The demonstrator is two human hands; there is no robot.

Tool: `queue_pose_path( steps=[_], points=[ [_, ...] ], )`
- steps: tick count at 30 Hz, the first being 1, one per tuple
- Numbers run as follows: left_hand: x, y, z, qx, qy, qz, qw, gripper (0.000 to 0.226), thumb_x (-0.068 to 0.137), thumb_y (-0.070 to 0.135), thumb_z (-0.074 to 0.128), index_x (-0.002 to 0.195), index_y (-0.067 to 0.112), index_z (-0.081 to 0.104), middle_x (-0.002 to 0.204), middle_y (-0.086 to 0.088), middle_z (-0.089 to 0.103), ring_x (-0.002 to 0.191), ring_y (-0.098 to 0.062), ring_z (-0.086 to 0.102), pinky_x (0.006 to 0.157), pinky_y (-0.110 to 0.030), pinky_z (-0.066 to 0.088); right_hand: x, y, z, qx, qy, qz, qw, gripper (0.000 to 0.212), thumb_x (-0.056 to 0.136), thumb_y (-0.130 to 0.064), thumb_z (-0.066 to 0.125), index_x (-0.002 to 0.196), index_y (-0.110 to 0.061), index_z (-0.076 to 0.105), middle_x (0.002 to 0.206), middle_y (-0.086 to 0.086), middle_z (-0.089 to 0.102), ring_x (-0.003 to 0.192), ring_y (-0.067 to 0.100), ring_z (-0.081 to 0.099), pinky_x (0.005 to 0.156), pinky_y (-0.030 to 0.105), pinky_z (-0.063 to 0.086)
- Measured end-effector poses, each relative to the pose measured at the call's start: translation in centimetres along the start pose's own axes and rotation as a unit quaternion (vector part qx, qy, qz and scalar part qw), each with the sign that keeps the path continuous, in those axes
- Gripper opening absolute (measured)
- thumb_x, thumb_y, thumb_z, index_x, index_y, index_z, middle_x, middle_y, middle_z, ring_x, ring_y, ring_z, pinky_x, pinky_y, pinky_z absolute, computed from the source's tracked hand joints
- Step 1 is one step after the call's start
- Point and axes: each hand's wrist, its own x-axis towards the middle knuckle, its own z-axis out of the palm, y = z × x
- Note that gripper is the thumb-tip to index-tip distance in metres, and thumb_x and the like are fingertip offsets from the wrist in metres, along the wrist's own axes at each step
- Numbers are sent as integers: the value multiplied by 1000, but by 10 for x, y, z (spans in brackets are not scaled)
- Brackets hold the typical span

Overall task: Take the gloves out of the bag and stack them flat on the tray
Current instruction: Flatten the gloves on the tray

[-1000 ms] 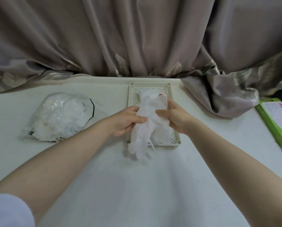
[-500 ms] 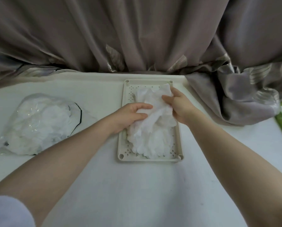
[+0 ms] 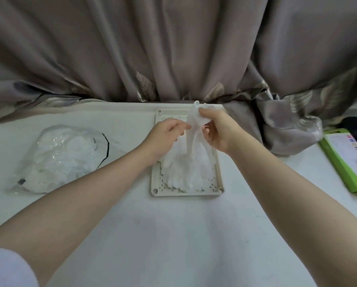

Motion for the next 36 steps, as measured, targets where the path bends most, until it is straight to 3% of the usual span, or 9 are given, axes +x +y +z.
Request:
queue_pose_path(
  steps=[7,10,13,16,19,24,27,30,36],
  points=[
    [-19,18,5,-270,-105,-70,955,47,92,36,52,127,5,55,106,-9,65,99,-18,63,84,-29,51,-40,-3,7,-131,-165,-49,976,40,97,-41,40,100,-7,62,80,5,69,64,15,67,60,22,53],
    [-19,11,3,-331,-130,-108,928,38,95,16,39,126,5,55,101,-11,66,96,-23,63,83,-35,49,-39,3,3,-220,-50,-181,957,21,97,-22,50,88,-10,64,72,2,65,43,13,54,41,19,35],
    [-18,3,1,-382,-136,-194,893,31,94,12,35,109,8,62,91,-8,71,82,-20,67,77,-31,53,-24,13,-10,-284,113,-286,908,3,87,-17,63,86,-15,65,75,-5,64,64,10,59,59,24,45],
    [-12,-7,-1,-360,-139,-258,886,26,81,14,45,101,10,62,86,-8,66,81,-22,61,80,-33,48,-10,24,-24,-311,104,-69,942,59,82,-55,62,113,-5,64,108,11,69,97,26,66,88,39,53],
    [-2,-18,-1,-311,-166,-293,889,33,82,15,44,111,9,60,101,-14,62,96,-28,57,96,-41,42,-3,34,-34,-231,-41,141,962,72,79,-75,46,114,-15,65,111,9,70,102,28,67,87,41,53],
    [22,-43,2,-192,-110,-312,924,28,95,33,48,110,14,61,101,-7,67,87,-22,65,73,-33,52,28,51,-40,-208,-15,85,974,32,91,-24,63,117,-7,60,108,7,70,95,21,67,79,31,56],
    [32,-55,0,-125,-103,-287,944,16,88,27,63,99,16,60,93,-2,70,81,-15,68,71,-27,54,52,53,-39,-221,39,36,974,31,95,-22,56,121,-5,56,99,5,67,85,17,65,65,25,54],
    [38,-62,2,-164,-78,-260,948,34,88,21,64,119,13,51,103,-5,69,87,-13,69,72,-28,56,71,54,-37,-268,55,-19,962,28,97,-23,51,120,-8,58,108,7,66,98,22,65,87,40,55],
    [38,-65,2,-59,-37,-123,990,41,92,-1,51,125,22,43,98,-6,62,42,-7,52,44,-20,43,84,52,-41,-259,-27,-58,964,35,95,3,40,124,-10,54,111,9,65,101,25,65,84,37,56]
  ],
)
